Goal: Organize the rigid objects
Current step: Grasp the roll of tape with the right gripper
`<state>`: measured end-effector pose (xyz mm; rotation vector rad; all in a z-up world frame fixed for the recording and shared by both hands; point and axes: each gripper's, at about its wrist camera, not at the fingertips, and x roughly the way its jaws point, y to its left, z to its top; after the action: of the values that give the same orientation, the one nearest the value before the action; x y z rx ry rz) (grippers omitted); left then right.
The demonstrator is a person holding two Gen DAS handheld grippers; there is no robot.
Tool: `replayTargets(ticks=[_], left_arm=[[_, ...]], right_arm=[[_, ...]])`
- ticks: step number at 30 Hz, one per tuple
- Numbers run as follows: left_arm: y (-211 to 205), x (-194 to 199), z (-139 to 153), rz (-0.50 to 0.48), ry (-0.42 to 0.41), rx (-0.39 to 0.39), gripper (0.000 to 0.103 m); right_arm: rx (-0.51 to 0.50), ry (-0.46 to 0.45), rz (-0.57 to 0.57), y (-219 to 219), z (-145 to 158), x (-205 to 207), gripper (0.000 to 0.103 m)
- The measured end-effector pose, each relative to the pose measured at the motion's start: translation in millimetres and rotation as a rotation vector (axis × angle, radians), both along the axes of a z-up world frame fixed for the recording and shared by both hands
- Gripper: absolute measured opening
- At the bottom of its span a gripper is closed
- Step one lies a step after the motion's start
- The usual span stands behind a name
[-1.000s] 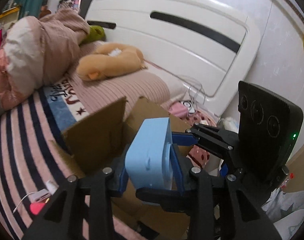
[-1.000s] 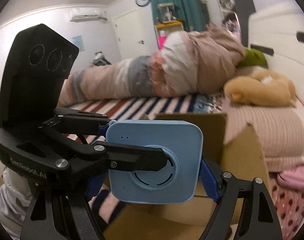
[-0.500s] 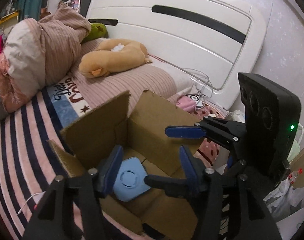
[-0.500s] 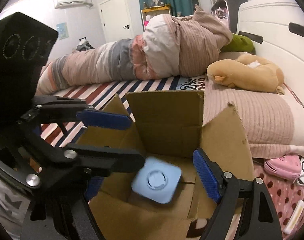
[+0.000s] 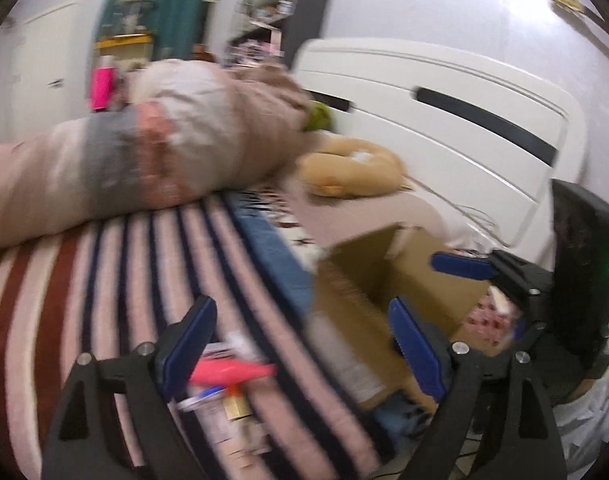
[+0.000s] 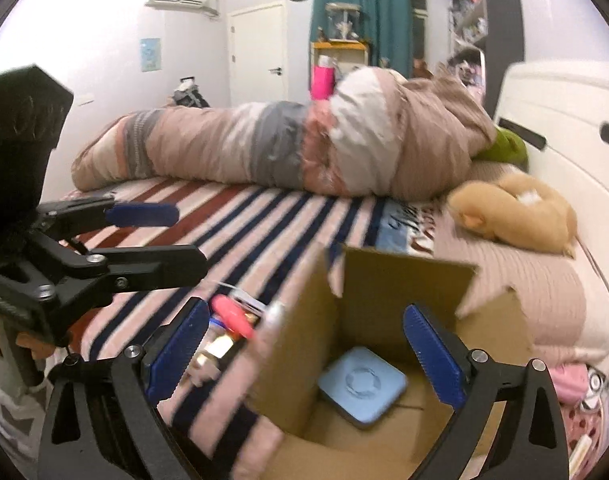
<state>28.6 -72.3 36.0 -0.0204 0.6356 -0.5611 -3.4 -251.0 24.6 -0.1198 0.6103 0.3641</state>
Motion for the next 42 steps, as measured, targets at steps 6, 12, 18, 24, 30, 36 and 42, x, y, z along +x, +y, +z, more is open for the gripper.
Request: replayTargets(ticks=[6, 12, 18, 24, 30, 36, 42], left_arm=[[75, 0, -20, 0.173, -0.012, 0.019, 0.087], [125, 10, -53, 0.270, 0.016, 0.014, 0.087], [138, 19, -81, 0.286, 0.048, 0.004, 0.087], [137, 26, -101, 0.291, 0.075, 0.008, 0.087], [137, 29, -120, 0.277, 0.109, -0.005, 0.087], [138, 30, -127, 0.273, 0.127, -0.020, 0.087], [141, 29, -129, 0.276, 0.129, -0.019, 0.087]], right_arm=[[-0.071, -0.008, 0.089, 75, -11, 9, 0.098], [-0.077, 0.098, 0.170, 134, -52, 24, 0.096], [-0.101, 0.244, 0.140, 144, -107, 40, 0.084], [-0.161, 0.353, 0.050, 128, -153, 59, 0.075], [-0.029, 0.471, 0.055, 105, -172, 70, 0.067], [0.017, 0.516, 0.147, 111, -172, 64, 0.041], [-0.041, 0.533, 0.181, 119, -176, 51, 0.038]])
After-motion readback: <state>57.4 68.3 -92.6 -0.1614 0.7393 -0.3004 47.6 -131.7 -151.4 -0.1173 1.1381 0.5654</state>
